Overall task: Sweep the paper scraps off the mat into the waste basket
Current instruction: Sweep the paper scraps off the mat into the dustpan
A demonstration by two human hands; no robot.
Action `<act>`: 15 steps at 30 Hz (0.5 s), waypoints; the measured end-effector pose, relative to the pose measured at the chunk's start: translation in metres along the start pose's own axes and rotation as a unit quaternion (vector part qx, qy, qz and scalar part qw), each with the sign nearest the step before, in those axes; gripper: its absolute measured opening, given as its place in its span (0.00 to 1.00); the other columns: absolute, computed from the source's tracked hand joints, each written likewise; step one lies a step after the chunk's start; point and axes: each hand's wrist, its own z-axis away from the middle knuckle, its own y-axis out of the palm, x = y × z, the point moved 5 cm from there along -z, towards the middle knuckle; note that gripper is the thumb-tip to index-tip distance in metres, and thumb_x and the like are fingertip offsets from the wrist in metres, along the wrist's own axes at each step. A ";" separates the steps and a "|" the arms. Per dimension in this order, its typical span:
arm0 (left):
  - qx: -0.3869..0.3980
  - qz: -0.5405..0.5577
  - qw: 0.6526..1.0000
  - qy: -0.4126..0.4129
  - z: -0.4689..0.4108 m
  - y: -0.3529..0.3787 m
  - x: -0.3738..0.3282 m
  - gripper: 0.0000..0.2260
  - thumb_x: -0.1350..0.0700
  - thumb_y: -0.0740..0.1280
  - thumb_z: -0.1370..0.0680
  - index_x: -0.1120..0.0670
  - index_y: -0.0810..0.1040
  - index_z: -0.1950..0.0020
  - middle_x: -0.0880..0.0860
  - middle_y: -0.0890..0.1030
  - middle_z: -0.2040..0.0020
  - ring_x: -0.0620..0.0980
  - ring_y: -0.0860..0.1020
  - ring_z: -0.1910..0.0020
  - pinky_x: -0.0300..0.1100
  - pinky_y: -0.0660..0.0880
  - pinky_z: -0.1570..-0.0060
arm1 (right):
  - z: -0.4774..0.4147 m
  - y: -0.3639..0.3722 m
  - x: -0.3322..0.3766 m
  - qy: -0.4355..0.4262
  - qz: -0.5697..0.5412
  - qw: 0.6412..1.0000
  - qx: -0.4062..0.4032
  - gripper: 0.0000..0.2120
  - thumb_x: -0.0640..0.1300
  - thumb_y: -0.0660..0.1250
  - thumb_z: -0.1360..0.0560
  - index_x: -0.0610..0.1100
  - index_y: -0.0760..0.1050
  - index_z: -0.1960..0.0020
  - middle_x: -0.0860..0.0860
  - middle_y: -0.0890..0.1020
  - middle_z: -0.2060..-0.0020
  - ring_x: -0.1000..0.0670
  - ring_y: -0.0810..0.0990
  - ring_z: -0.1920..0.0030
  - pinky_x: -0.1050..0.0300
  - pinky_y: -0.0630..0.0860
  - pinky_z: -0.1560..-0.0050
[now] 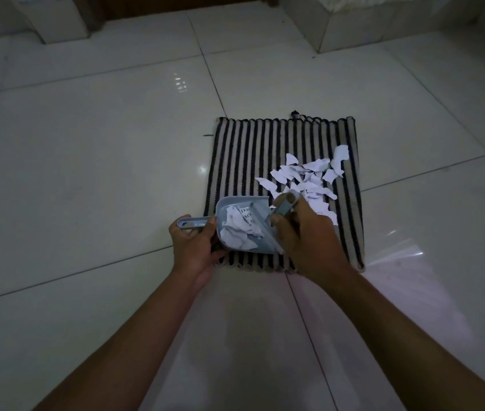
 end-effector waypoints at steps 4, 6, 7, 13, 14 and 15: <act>-0.008 0.003 1.000 0.008 0.002 -0.007 0.001 0.20 0.62 0.73 0.23 0.56 0.67 0.36 0.67 0.80 0.41 0.63 0.83 0.47 0.63 0.82 0.58 | 0.011 -0.036 -0.020 0.045 0.004 0.996 -0.078 0.07 0.48 0.60 0.19 0.49 0.70 0.41 0.49 0.84 0.61 0.51 0.84 0.65 0.51 0.82 0.69; -0.013 0.006 1.000 0.021 0.004 -0.005 -0.002 0.23 0.62 0.73 0.23 0.58 0.65 0.33 0.66 0.80 0.42 0.63 0.83 0.47 0.65 0.81 0.57 | 0.009 -0.043 -0.031 0.060 0.025 0.993 -0.097 0.11 0.48 0.61 0.19 0.49 0.70 0.37 0.51 0.81 0.63 0.49 0.84 0.63 0.51 0.82 0.67; -0.017 0.004 1.000 0.025 0.005 -0.002 -0.005 0.23 0.62 0.72 0.23 0.57 0.65 0.32 0.65 0.81 0.42 0.62 0.83 0.47 0.65 0.82 0.57 | 0.004 -0.041 -0.033 0.058 0.039 0.993 -0.093 0.13 0.48 0.60 0.18 0.49 0.69 0.35 0.52 0.80 0.63 0.50 0.84 0.63 0.55 0.81 0.68; -0.008 -0.018 1.000 0.014 -0.008 0.014 -0.021 0.24 0.62 0.73 0.23 0.53 0.64 0.33 0.60 0.80 0.41 0.58 0.82 0.45 0.63 0.82 0.56 | -0.028 -0.014 -0.021 0.064 0.028 0.997 -0.016 0.17 0.49 0.57 0.17 0.51 0.65 0.29 0.52 0.81 0.55 0.57 0.79 0.66 0.62 0.78 0.71; 0.000 -0.027 1.000 0.012 -0.010 0.016 -0.022 0.24 0.61 0.73 0.23 0.53 0.64 0.34 0.60 0.80 0.41 0.58 0.82 0.45 0.62 0.83 0.57 | -0.028 -0.010 -0.017 0.053 0.019 0.998 -0.008 0.15 0.50 0.57 0.17 0.52 0.66 0.31 0.49 0.82 0.57 0.53 0.80 0.65 0.55 0.79 0.69; 0.003 -0.034 0.999 0.012 -0.012 0.017 -0.024 0.23 0.61 0.73 0.23 0.52 0.64 0.35 0.60 0.80 0.42 0.58 0.83 0.46 0.62 0.83 0.57 | -0.028 -0.008 -0.015 0.040 0.012 0.999 -0.009 0.12 0.49 0.58 0.17 0.52 0.68 0.35 0.48 0.82 0.58 0.51 0.81 0.64 0.52 0.79 0.68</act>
